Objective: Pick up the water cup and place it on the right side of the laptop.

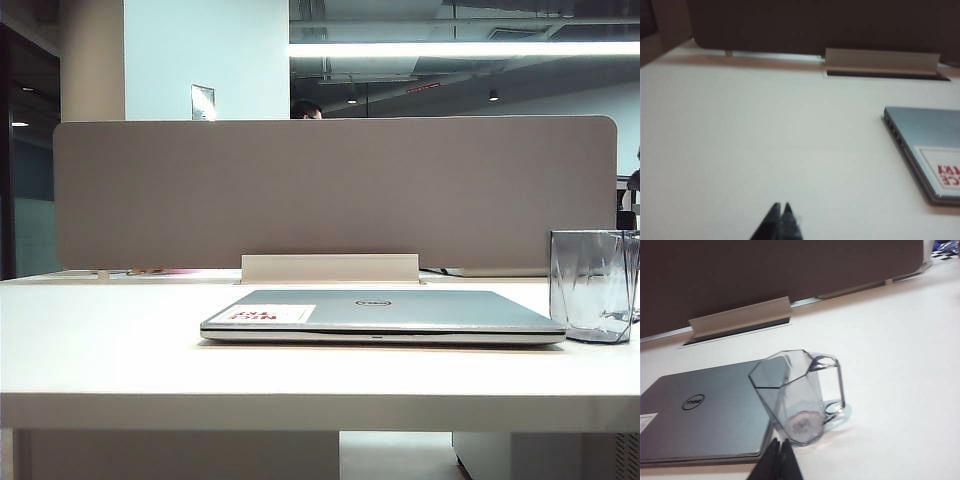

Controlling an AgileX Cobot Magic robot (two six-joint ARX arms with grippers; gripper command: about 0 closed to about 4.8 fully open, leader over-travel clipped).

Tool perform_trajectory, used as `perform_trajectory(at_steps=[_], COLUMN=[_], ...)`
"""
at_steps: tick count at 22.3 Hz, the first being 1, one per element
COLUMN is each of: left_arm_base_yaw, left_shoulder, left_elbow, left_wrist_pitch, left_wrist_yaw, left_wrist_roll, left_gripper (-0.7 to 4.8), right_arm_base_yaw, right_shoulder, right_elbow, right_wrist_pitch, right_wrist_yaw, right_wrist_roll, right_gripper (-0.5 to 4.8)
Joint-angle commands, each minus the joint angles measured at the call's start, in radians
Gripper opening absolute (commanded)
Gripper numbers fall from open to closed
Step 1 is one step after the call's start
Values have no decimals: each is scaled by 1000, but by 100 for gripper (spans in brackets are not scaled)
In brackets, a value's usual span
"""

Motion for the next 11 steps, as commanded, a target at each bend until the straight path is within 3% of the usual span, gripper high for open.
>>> perform_trajectory(at_steps=[1, 6, 11], left_arm_base_yaw=[-1, -1, 50], left_shoulder=[1, 1, 1], left_elbow=[4, 4, 4], left_wrist_pitch=[52, 47, 48], left_wrist_yaw=[-2, -2, -1], left_wrist_roll=[4, 4, 4], left_gripper=[-4, -3, -3], right_arm_base_yaw=[0, 0, -1], right_shoulder=[-1, -1, -1], right_elbow=[2, 2, 2], right_wrist_pitch=[13, 13, 13], right_wrist_yaw=[-19, -25, -136], right_wrist_roll=[3, 5, 4], right_gripper=[-9, -8, -8])
